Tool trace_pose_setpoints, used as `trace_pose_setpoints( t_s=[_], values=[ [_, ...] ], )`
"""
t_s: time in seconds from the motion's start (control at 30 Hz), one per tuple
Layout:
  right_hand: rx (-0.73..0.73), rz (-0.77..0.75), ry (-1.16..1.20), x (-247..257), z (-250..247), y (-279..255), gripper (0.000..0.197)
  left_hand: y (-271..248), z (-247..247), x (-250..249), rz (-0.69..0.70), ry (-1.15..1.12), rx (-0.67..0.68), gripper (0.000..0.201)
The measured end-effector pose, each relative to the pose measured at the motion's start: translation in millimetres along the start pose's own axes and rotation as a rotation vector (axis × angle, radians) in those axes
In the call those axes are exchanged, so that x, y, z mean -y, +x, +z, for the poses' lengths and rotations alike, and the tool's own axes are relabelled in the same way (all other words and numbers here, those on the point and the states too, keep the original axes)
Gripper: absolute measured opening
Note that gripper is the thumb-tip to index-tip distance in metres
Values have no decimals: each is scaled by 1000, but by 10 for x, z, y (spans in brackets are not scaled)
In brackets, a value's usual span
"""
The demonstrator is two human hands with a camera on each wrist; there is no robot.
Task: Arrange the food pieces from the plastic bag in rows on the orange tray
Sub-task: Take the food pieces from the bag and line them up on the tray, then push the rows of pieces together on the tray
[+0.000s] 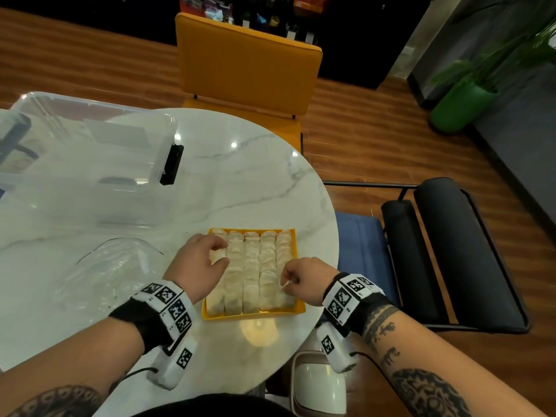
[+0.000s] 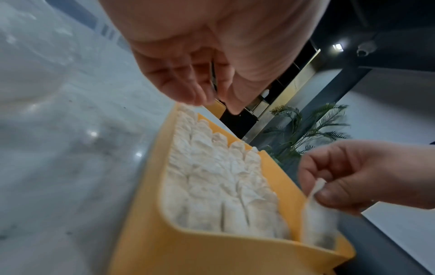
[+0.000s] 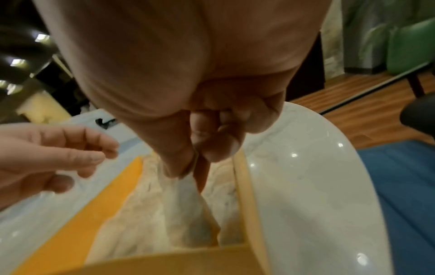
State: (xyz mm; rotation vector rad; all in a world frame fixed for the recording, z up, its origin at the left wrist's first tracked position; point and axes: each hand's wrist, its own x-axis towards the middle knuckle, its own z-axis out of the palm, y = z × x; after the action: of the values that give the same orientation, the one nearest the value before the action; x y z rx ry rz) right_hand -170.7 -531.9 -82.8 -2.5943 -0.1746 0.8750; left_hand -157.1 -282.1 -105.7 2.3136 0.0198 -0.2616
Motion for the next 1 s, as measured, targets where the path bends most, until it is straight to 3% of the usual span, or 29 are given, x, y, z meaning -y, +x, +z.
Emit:
trace_pose_setpoints(
  t_s=[0.1, 0.17, 0.4, 0.53, 0.73, 0.9, 1.0],
  values=[
    [94, 24, -169, 15, 58, 41, 10, 24, 4, 166, -42, 102, 20, 54],
    [130, 52, -267, 43, 85, 81, 14, 34, 39, 219, -91, 150, 69, 62],
    [86, 53, -439, 4, 193, 168, 20, 23, 89, 307, -114, 142, 88, 60],
    [2, 19, -378, -63, 256, 170, 30, 30, 73, 306, -109, 139, 88, 61],
    [-338, -83, -301, 48, 323, -74, 32, 18, 55, 324, -99, 119, 81, 59],
    [-255, -236, -238, 292, 842, -193, 40, -1, 35, 295, -104, 118, 86, 59],
    [-268, -210, -342, 271, 1117, -98, 26, -61, -53, 273, -97, 98, 64, 54]
  ],
)
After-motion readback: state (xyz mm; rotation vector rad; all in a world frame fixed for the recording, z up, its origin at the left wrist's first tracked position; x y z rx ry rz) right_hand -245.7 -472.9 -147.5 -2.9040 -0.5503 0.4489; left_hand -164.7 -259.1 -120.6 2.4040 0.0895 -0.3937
